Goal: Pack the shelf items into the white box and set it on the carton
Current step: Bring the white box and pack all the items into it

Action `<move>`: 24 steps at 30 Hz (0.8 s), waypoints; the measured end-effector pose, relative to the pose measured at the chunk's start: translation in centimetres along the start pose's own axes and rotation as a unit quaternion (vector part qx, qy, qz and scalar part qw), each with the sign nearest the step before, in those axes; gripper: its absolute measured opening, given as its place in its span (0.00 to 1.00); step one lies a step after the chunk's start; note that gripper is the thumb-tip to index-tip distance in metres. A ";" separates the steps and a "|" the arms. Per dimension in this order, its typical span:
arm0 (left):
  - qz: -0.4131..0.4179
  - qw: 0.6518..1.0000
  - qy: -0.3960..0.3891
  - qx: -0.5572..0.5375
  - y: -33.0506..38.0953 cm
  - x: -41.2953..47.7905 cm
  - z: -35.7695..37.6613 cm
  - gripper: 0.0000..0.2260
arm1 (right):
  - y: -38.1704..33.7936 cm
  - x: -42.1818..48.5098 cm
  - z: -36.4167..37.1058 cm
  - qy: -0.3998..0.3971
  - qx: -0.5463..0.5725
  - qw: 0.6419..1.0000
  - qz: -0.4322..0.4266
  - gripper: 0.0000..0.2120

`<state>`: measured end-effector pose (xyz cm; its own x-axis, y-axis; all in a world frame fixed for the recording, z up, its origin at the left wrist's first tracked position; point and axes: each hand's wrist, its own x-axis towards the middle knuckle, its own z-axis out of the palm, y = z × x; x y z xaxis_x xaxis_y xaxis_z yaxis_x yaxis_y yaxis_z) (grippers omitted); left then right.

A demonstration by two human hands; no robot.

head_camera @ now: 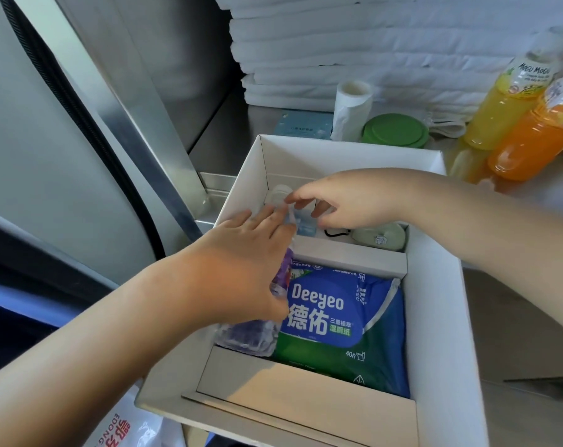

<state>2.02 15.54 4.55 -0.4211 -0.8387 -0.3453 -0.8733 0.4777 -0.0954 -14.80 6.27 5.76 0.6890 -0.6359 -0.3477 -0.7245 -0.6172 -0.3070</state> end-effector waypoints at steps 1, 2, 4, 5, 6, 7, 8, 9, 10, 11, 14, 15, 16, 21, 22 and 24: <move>-0.001 1.000 -0.015 0.001 0.2 0.1 0.1 0.44 | -0.1 -0.1 0.0 -0.009 -0.004 1.000 -0.002 0.26; -0.004 0.999 -0.032 -0.003 0.3 0.2 0.2 0.45 | -0.2 -0.1 0.0 -0.015 -0.008 1.000 -0.005 0.26; -0.013 0.998 -0.055 -0.015 0.3 0.3 0.2 0.45 | -0.2 -0.2 0.0 -0.022 -0.008 1.000 -0.009 0.26; -0.014 0.998 -0.059 -0.010 0.3 0.5 0.2 0.45 | -0.1 -0.2 0.1 -0.026 -0.006 1.000 -0.008 0.26; -0.014 0.998 -0.059 0.001 0.3 0.6 0.2 0.45 | -0.1 -0.1 0.1 -0.030 -0.008 0.999 -0.007 0.25; -0.014 0.998 -0.059 0.015 0.3 0.8 0.1 0.44 | 0.0 0.0 0.2 -0.033 -0.013 0.999 -0.004 0.24; -0.014 0.998 -0.059 0.027 0.2 1.0 0.0 0.44 | 0.1 0.1 0.3 -0.033 -0.020 0.999 0.001 0.23; -0.015 0.997 -0.059 0.038 0.2 1.3 -0.1 0.44 | 0.2 0.2 0.4 -0.030 -0.026 0.999 0.005 0.22; -0.014 0.997 -0.060 0.047 0.2 1.5 -0.3 0.44 | 0.3 0.2 0.4 -0.025 -0.031 0.999 0.008 0.22; -0.012 0.997 -0.062 0.054 0.2 1.6 -0.4 0.44 | 0.4 0.3 0.5 -0.018 -0.034 0.999 0.010 0.22; -0.008 0.996 -0.070 0.054 0.1 1.8 -0.5 0.43 | 0.7 0.3 0.6 -0.007 -0.045 0.999 0.013 0.24; -0.007 0.996 -0.071 0.050 0.1 1.8 -0.5 0.43 | 0.8 0.4 0.7 -0.005 -0.050 0.999 0.016 0.25; -0.006 0.996 -0.070 0.049 0.1 1.7 -0.5 0.43 | 0.9 0.5 0.8 -0.002 -0.053 0.998 0.020 0.26; -0.009 0.997 -0.059 0.049 0.1 1.6 -0.5 0.42 | 1.1 0.6 0.8 0.009 -0.062 0.998 0.029 0.31; -0.009 0.997 -0.057 0.050 0.1 1.6 -0.5 0.42 | 1.1 0.6 0.7 0.010 -0.063 0.998 0.029 0.30; -0.006 0.997 -0.051 0.054 0.1 1.6 -0.5 0.42 | 1.0 0.5 0.8 0.013 -0.064 0.998 0.023 0.26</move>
<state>1.10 14.13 4.46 -0.3787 -0.8164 -0.4360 -0.8441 0.4979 -0.1990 -15.24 5.70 4.60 0.6568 -0.6756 -0.3351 -0.7480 -0.6399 -0.1760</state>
